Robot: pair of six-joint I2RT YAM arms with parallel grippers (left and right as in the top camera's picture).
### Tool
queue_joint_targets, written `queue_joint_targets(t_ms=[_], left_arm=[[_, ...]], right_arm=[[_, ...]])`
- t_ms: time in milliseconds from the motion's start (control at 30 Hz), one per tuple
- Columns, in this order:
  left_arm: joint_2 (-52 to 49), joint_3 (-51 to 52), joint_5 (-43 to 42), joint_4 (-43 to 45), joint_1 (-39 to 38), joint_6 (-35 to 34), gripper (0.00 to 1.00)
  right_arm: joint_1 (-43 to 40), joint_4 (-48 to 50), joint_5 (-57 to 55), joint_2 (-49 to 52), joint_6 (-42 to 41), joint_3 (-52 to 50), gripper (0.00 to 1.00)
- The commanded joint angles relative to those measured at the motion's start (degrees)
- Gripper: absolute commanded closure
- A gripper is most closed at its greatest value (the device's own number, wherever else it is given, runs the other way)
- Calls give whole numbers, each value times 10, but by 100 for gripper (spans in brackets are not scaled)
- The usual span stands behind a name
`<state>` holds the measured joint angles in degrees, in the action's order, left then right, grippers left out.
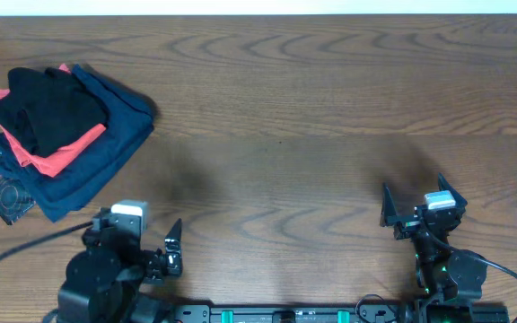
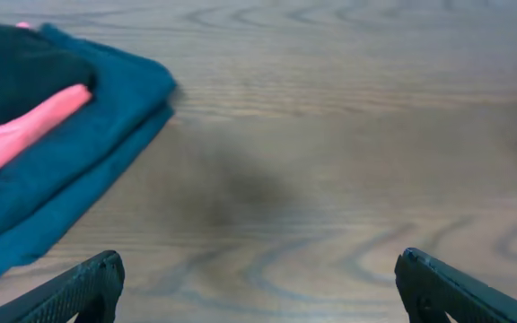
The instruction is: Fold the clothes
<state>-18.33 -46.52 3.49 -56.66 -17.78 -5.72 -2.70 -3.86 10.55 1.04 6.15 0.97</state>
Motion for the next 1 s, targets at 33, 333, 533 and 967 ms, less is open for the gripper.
queue_joint_targets(t_ms=[33,333,533,967], left_arm=[[73,82,13,57,54,8,2],[179,322,21,392,121,8,2],[183,463,24,669,121,36,2],[183,463,26,530,122,36,2]], right_arm=[[4,0,2,0,6,-3,1],[4,0,2,0,6,-3,1],[4,0,2,0,6,-3,1],[4,0,2,0,6,-3,1]])
